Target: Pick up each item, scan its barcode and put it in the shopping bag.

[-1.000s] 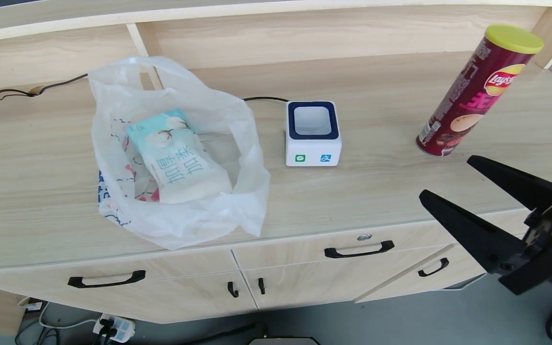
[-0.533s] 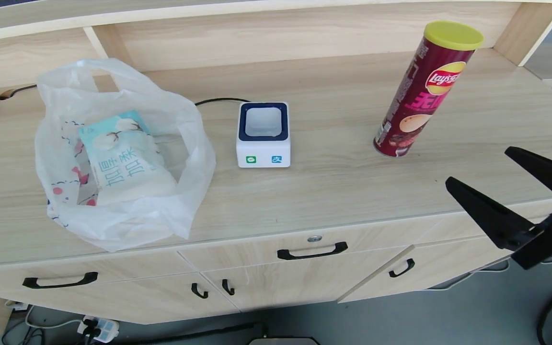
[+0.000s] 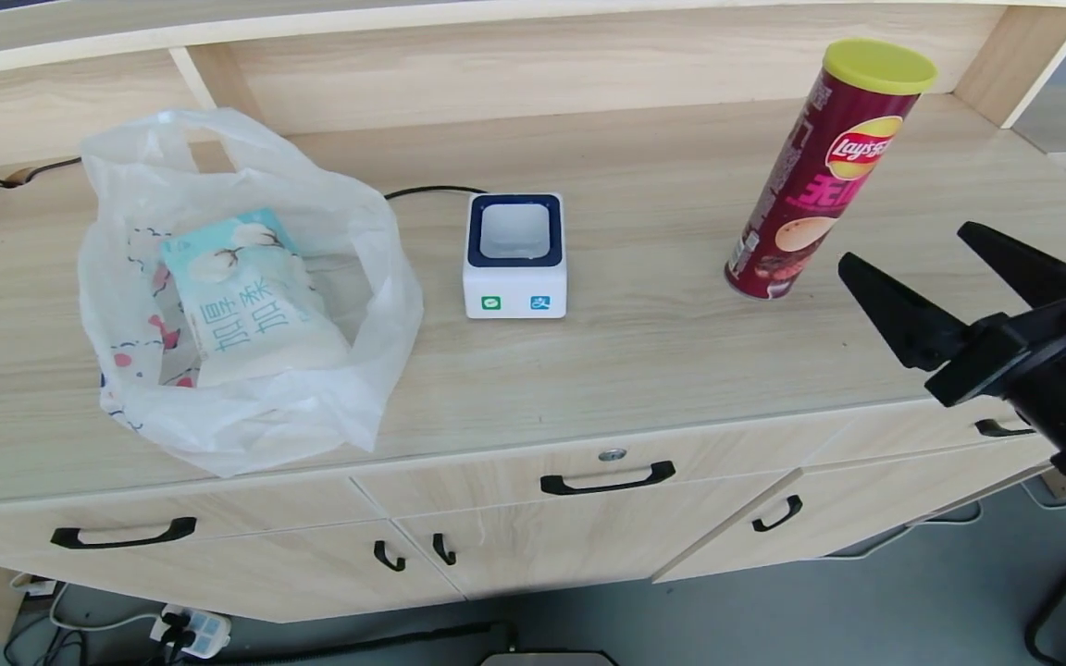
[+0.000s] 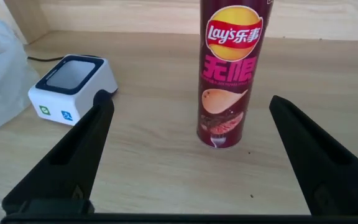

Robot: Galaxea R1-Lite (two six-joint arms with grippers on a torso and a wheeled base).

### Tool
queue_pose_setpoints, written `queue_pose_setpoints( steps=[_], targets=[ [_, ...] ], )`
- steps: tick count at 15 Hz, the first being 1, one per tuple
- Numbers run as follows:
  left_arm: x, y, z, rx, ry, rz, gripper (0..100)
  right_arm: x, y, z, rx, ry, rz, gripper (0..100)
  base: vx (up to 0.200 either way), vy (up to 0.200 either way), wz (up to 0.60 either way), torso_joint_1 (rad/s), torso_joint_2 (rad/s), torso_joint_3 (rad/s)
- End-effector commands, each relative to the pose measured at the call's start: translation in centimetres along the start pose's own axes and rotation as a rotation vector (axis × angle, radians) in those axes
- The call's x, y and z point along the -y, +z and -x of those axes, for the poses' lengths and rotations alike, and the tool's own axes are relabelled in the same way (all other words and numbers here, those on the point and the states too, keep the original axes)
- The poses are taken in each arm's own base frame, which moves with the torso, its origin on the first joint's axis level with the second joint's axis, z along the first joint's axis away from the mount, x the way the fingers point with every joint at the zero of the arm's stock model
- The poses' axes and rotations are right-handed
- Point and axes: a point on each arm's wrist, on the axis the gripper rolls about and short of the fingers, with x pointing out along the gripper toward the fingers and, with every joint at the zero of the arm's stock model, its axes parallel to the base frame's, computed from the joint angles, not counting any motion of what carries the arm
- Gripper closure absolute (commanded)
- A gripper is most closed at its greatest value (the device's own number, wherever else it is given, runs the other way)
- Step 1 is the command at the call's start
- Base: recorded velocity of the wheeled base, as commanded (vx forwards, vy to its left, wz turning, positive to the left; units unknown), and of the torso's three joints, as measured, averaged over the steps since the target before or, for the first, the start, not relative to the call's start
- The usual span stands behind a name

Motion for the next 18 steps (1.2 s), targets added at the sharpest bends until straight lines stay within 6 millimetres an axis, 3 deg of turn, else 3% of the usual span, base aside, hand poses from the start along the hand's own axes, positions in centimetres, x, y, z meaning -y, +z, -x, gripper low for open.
queue_pose_setpoints(
  steps=[1, 5, 11, 18],
  targets=[
    [0.0, 0.0, 0.0, -0.001, 0.001, 0.0, 0, 0.1, -2.7, -2.2, -0.064, -0.007, 0.003, 0, 0.0, 0.0, 0.0, 0.0, 0.0, 0.0],
    [0.0, 0.0, 0.0, 0.001, 0.001, 0.0, 0, 1.0, -4.2, -3.0, -0.111, -0.044, -0.025, 0, 0.0, 0.0, 0.0, 0.0, 0.0, 0.0],
    [0.0, 0.0, 0.0, 0.001, 0.001, -0.002, 0, 1.8, -6.8, -6.1, -0.1, -0.069, -0.035, 0, 0.0, 0.0, 0.0, 0.0, 0.0, 0.0],
    [0.0, 0.0, 0.0, 0.001, 0.001, -0.002, 0, 2.3, -6.7, -9.4, -0.008, -0.051, -0.06, 0, 0.0, 0.0, 0.0, 0.0, 0.0, 0.0]
  ],
)
